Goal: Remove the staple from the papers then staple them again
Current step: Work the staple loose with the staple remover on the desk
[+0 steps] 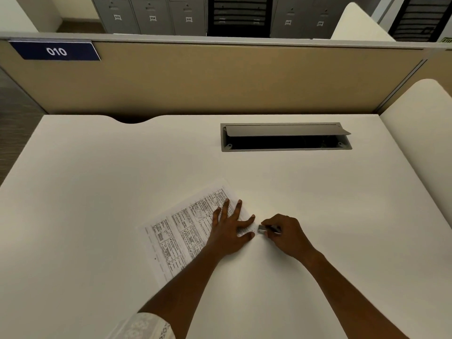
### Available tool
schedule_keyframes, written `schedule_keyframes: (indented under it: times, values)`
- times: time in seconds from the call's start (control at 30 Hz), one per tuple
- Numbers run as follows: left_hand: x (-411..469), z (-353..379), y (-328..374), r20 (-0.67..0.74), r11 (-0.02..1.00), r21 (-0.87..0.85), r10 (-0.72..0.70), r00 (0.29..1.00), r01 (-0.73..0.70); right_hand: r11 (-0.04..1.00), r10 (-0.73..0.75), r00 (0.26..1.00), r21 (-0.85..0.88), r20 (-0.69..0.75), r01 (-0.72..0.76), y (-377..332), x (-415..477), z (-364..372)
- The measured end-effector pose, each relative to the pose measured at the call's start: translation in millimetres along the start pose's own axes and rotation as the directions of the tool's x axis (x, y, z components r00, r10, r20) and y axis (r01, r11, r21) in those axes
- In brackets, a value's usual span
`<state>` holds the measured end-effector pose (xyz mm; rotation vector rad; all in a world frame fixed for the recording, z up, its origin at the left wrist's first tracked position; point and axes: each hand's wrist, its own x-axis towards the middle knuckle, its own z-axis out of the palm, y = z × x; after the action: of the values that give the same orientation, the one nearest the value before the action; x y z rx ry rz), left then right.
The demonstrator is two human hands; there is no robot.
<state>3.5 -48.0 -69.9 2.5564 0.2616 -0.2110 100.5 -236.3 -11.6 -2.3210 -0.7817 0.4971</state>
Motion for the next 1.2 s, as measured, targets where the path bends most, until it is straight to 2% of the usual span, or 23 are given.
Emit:
schedule_keyframes:
  times: [0.13,0.47,0.7,0.9,0.97,1.1,1.2]
  values:
    - [-2,-1,-2,0.002,1.0,-0.022,0.009,1.0,-0.009,0.986,-0.071,0.997,-0.149,0.031,0.075,0,-7,6]
    - [-3,0,-1,-0.033,0.998,-0.064,0.028,0.999,-0.03,0.958,-0.133,0.986,-0.241,0.098,0.153,-12,-2,3]
    - [-4,-3,2,-0.035,0.999,-0.029,0.028,0.999,-0.029,0.93,-0.245,0.97,-0.284,-0.007,0.233,-13,-9,6]
    - [-4,-4,3,-0.026,0.999,-0.031,0.022,0.999,-0.023,0.87,-0.375,0.927,-0.352,-0.022,0.344,-10,-15,9]
    - [-4,-4,3,-0.024,1.0,-0.012,0.019,1.0,-0.02,0.885,-0.352,0.936,-0.333,-0.025,0.324,-8,-15,9]
    - [-5,-3,4,-0.022,1.0,0.012,0.019,1.0,-0.019,0.969,-0.146,0.988,-0.208,-0.046,0.133,-4,-7,2]
    - [-6,-4,3,-0.024,1.0,0.014,0.018,1.0,-0.017,0.975,-0.122,0.993,-0.185,0.005,0.12,-3,-3,-1]
